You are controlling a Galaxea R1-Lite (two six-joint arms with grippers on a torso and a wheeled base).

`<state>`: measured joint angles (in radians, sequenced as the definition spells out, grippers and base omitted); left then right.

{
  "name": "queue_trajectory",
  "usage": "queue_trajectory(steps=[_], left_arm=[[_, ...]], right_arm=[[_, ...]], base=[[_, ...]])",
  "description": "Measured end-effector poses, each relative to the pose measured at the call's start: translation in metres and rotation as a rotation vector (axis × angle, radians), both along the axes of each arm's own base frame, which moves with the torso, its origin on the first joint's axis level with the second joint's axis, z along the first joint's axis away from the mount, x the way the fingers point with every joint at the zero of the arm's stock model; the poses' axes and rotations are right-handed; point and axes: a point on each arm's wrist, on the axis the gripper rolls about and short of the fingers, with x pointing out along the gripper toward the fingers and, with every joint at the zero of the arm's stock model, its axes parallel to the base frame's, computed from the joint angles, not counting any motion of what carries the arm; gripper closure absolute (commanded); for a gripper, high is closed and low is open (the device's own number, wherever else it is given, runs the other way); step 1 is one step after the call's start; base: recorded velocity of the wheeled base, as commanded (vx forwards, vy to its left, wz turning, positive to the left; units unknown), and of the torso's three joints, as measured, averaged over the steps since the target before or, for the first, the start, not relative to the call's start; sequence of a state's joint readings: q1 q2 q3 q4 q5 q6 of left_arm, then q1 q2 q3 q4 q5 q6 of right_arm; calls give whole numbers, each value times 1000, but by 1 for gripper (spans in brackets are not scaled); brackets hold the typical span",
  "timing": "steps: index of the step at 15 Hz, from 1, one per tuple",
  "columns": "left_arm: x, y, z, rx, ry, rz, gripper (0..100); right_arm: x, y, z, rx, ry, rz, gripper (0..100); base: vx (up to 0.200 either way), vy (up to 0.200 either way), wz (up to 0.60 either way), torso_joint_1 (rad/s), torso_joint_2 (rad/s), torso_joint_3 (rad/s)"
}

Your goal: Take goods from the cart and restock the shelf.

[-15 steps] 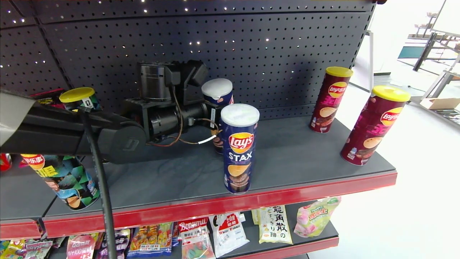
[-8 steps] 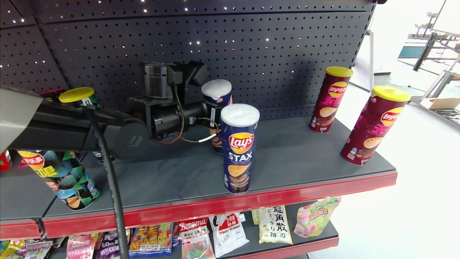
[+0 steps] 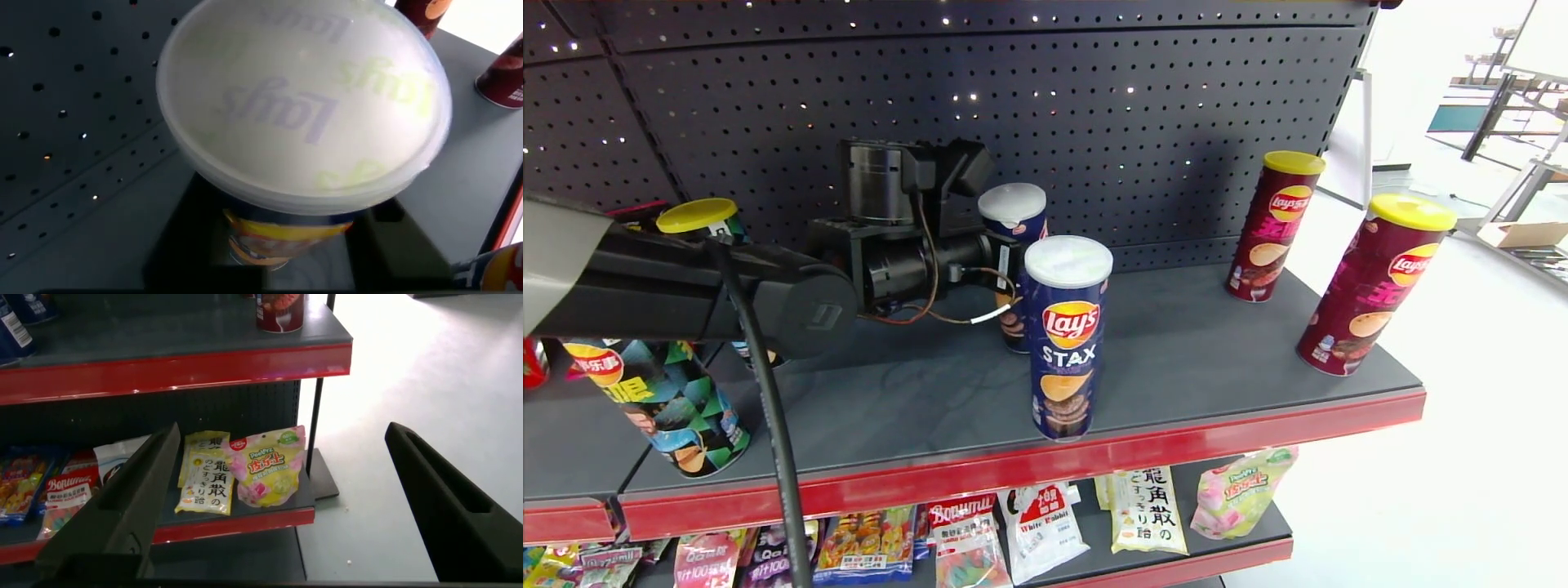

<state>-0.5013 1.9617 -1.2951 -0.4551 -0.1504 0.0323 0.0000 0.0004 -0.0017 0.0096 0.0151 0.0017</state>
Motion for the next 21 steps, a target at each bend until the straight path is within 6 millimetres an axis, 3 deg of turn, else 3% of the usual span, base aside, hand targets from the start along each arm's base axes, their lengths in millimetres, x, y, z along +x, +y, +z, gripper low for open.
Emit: queue_trajectory(steps=[7, 11, 15, 21], left_arm=[[-6, 7, 1, 4, 9, 10, 0], [-24, 31, -14, 41, 77, 44, 0], [-66, 57, -19, 67, 124, 61, 0], [-154, 105, -4, 97, 171, 96, 0]], right_arm=[[0, 0, 0, 0, 0, 0, 0], [0, 0, 0, 0, 0, 0, 0], [0, 0, 0, 0, 0, 0, 0], [0, 0, 0, 0, 0, 0, 0]], base=[[0, 0, 0, 0, 0, 0], [0, 0, 0, 0, 0, 0], [0, 0, 0, 0, 0, 0], [0, 0, 0, 0, 0, 0]])
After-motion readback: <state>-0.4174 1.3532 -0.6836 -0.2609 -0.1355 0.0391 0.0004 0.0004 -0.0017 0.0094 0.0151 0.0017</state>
